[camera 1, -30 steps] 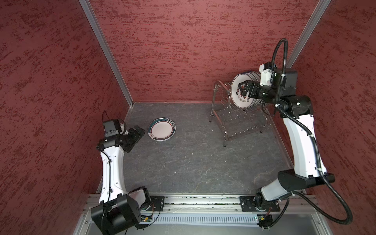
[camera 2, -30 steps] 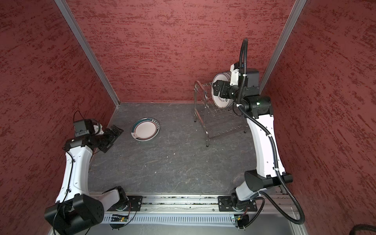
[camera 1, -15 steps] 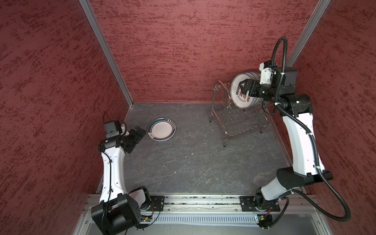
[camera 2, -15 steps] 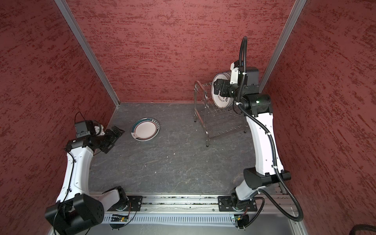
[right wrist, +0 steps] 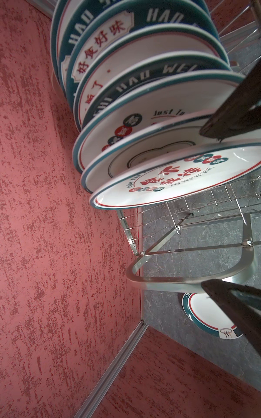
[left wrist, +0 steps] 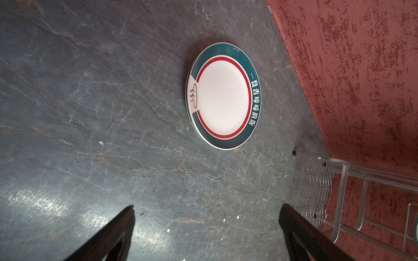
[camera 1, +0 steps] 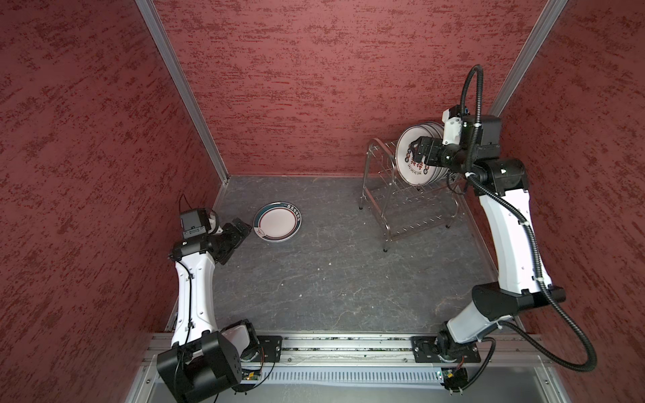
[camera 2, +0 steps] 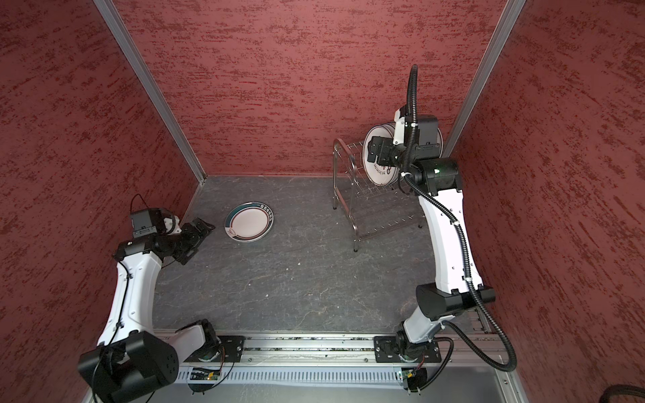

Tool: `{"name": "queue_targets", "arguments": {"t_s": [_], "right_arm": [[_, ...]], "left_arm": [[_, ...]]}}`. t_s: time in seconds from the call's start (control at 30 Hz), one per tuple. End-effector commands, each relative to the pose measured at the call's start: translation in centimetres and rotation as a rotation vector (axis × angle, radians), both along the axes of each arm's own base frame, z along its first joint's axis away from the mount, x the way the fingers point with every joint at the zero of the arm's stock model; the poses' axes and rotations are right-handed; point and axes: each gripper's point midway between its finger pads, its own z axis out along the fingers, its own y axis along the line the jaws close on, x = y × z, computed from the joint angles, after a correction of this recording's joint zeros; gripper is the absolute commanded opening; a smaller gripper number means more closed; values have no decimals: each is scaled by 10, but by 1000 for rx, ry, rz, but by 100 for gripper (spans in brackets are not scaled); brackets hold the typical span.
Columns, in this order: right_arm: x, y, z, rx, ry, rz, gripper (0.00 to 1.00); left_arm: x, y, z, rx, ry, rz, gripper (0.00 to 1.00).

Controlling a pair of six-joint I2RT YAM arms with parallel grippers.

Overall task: Unload the plates from the dish rack
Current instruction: Pick up the plate from the dish rack.

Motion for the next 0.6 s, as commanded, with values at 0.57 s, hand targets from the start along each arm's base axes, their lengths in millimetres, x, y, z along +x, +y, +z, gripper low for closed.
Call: {"name": "queue_targets", "arguments": {"t_s": [0.57], "right_arm": [[17,-2,-47,-68,97,-10,69]], "left_arm": [[2,-4,-4,-23,-23,-17,100]]}}
